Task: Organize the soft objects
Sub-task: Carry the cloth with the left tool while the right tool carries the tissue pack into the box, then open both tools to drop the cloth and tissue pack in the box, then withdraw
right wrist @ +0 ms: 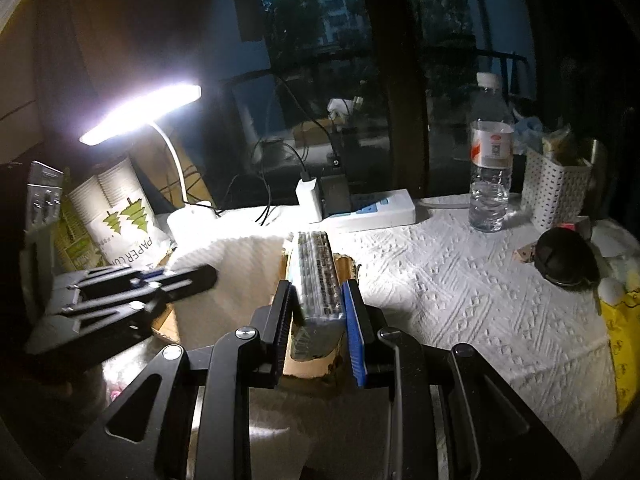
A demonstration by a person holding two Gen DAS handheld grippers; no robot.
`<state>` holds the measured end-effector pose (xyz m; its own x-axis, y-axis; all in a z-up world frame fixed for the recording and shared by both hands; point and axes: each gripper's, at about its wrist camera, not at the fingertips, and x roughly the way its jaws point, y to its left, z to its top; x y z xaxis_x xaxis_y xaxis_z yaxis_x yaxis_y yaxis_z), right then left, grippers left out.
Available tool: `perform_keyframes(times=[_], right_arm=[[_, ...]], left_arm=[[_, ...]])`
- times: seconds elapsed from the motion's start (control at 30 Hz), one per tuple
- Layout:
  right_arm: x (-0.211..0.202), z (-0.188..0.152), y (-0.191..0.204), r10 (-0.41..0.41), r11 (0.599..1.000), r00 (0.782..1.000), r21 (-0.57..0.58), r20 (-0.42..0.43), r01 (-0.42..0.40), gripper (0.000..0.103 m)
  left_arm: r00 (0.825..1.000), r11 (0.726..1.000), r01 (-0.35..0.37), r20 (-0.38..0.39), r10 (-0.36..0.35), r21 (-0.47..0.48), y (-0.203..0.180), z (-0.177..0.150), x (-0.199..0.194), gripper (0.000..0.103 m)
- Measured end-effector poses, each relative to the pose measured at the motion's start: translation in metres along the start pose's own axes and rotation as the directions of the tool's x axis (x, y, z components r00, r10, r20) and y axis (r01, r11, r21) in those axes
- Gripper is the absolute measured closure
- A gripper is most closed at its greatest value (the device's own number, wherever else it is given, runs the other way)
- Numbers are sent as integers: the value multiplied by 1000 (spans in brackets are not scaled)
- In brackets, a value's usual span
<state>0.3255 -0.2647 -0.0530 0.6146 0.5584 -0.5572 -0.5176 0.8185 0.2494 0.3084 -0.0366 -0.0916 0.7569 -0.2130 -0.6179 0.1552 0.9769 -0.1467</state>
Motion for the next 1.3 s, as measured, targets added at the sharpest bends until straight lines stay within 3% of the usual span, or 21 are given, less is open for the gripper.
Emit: perform_keyframes(times=[0.33, 0.47, 0.63, 0.73, 1.13, 1.3], right_arm=[[28, -4, -6, 14, 1000, 999, 13, -40, -13, 76], [38, -6, -7, 6, 1000, 998, 12, -63, -5, 76], [45, -10, -7, -3, 1000, 997, 11, -80, 4, 76], [47, -11, -6, -12, 1000, 996, 9, -85, 13, 77], [60, -16, 6, -64, 997, 992, -54, -113, 58, 77], [53, -15, 6, -62, 998, 992, -38, -113, 58, 69]], left_arm=[[992, 1000, 3, -123, -6, -23, -1, -7, 53, 94], [974, 999, -46, -222, 44, -4, -2, -15, 77, 92], [951, 1000, -19, -308, 14, -15, 0, -19, 89, 89], [948, 1000, 1, -318, -10, -31, 2, -19, 86, 85], [964, 998, 2, -267, -17, -56, 9, -13, 59, 78], [968, 997, 3, -249, -20, -71, 10, -15, 49, 54]])
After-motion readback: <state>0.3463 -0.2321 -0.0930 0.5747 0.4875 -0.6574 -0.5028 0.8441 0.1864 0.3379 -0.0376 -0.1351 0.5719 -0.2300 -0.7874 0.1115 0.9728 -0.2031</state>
